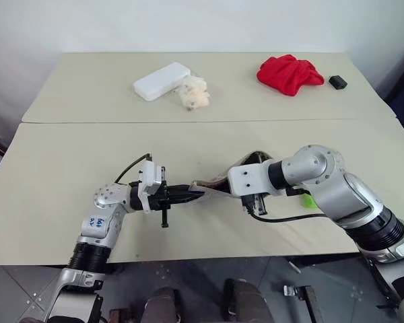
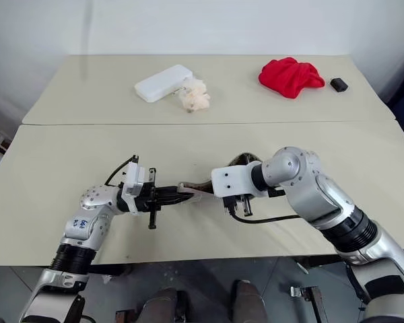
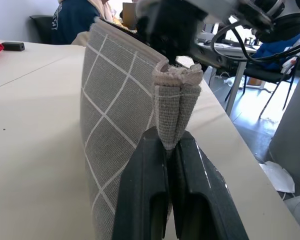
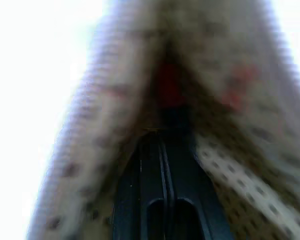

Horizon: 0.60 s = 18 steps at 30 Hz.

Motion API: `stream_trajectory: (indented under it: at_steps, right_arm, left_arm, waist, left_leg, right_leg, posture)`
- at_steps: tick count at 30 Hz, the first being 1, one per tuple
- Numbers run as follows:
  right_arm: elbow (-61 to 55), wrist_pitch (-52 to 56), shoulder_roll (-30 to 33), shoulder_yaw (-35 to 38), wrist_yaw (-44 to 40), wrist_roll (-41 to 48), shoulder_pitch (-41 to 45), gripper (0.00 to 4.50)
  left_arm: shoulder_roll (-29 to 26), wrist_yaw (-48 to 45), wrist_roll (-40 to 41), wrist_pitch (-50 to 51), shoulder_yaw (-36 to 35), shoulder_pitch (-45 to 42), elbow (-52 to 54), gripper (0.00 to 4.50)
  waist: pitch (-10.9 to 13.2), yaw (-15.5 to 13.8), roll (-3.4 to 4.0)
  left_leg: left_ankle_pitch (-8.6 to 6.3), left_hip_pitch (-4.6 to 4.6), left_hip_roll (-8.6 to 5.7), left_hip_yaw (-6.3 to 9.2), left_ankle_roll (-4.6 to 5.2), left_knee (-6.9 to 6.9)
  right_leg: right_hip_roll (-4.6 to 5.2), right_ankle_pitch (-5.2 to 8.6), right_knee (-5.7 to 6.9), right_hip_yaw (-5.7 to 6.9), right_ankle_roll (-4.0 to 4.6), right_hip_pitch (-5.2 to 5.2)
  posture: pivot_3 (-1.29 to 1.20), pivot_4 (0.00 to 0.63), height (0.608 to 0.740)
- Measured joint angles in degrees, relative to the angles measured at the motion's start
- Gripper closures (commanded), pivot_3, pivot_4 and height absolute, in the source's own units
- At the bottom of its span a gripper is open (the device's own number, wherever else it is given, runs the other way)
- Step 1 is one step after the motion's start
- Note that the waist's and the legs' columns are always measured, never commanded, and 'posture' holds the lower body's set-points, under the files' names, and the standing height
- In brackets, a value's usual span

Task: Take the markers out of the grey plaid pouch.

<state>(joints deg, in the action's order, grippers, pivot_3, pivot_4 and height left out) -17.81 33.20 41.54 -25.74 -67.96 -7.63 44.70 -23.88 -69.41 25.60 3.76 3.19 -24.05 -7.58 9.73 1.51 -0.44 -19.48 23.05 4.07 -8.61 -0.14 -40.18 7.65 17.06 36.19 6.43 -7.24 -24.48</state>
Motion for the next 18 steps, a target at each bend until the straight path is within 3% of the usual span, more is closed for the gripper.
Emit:
stream_trajectory:
  at_steps: [8,18]
  right_arm:
    - [1.7,0.2,-3.8,-2.1,4.0,-2.7,2.9,1.34]
    - [6.8,-2.7,-5.8,-7.9,-3.1,-4.8,11.1,1.34]
  left_arm:
    - [0.1,0.0,2.2,4.6,-0.4,1.0,0.6,4.50]
    - [-4.3,-3.9,10.5,22.5,-1.0,-0.9,3.4,4.50]
  waist:
    - [0.0,0.1,0.01]
    - [0.0,0.1,0.01]
  left_leg:
    - [0.00,0.00,0.00,-0.02,0.00,0.01]
    - [0.00,0.01,0.00,0.01,-0.01,0.04]
  right_leg:
    - [0.00,0.00,0.00,-0.01,0.00,0.00]
    - [-0.01,0.00,-0.02,0.01,0.00,-0.01]
  posture:
    - [0.00,0.150,0.740]
    - [0.00,0.150,0.740]
